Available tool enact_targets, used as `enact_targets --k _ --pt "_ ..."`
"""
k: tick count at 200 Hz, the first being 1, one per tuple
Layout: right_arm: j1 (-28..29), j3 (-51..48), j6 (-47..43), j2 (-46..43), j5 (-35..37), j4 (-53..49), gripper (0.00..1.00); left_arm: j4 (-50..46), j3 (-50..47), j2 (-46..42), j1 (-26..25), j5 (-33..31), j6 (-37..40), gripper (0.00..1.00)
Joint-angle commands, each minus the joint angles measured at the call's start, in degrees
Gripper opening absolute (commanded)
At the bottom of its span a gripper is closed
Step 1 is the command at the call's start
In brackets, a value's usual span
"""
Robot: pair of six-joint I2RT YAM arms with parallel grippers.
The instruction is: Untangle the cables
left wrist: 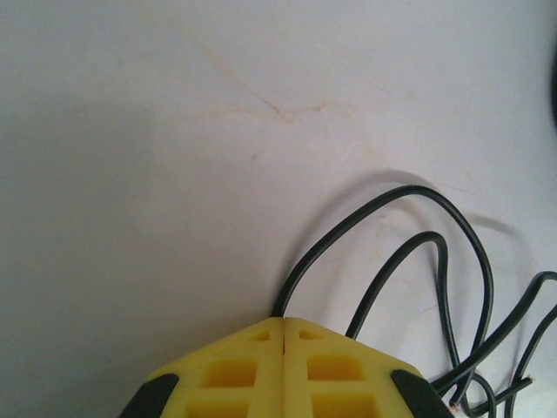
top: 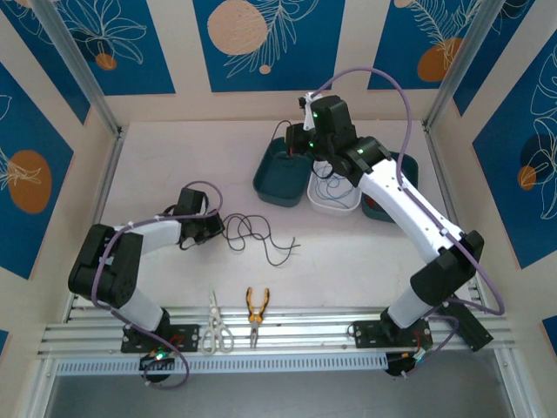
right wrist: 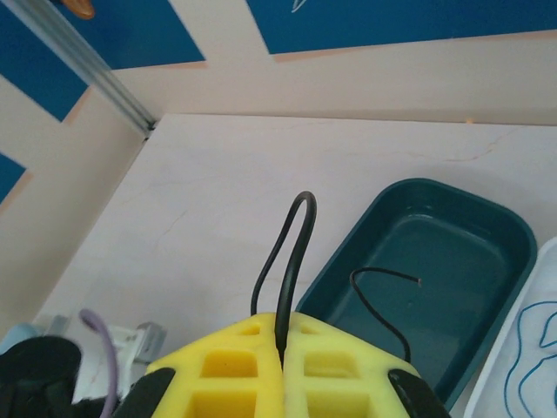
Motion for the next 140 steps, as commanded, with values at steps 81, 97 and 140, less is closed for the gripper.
enact_targets --k 81,97,140 --pt "-2.7 11.2 -3.2 12.0 5.8 -4.3 0.00 -5.0 0.1 -5.5 -0.3 -2.2 2.3 0.00" --pt "-3.2 12.4 -3.1 13.7 5.7 -5.1 0.00 -5.2 0.0 -6.0 -0.4 -2.4 2.4 0.00" --pt "-4.3 14.3 -2.6 17.0 6.3 -6.4 0.00 -5.3 -0.6 -6.6 -0.4 -2.9 2.6 0.00"
